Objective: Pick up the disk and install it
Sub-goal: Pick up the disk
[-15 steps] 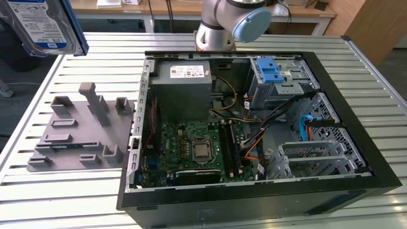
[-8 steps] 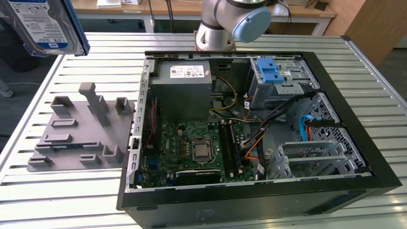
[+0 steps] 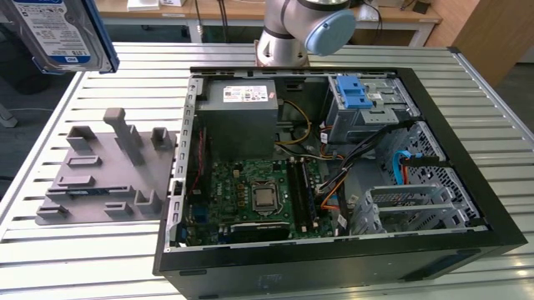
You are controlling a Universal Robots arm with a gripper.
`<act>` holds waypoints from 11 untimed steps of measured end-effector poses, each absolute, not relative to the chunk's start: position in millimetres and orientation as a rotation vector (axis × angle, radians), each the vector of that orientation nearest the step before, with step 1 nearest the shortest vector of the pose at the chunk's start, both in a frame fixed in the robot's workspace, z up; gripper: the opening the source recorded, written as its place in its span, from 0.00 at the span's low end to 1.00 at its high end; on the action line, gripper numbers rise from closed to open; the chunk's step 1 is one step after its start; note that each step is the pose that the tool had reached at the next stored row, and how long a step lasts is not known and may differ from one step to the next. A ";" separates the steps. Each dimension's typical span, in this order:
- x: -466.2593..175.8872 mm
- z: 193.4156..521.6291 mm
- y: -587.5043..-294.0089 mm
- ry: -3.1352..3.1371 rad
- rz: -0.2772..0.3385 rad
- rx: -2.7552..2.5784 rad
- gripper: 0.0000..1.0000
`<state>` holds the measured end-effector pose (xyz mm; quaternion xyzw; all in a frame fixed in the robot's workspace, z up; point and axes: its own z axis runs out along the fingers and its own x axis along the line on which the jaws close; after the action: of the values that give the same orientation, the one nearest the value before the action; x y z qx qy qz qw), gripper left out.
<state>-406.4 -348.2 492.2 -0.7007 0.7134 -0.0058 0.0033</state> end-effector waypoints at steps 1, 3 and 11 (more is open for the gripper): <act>-406.1 492.1 -348.2 2.236 -0.018 -2.197 0.36; -405.5 492.1 -348.2 2.236 -0.018 -2.197 0.36; -402.4 492.1 -348.4 2.236 -0.018 -2.197 0.36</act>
<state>-402.4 -348.4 492.1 -0.7008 0.7133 -0.0058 0.0033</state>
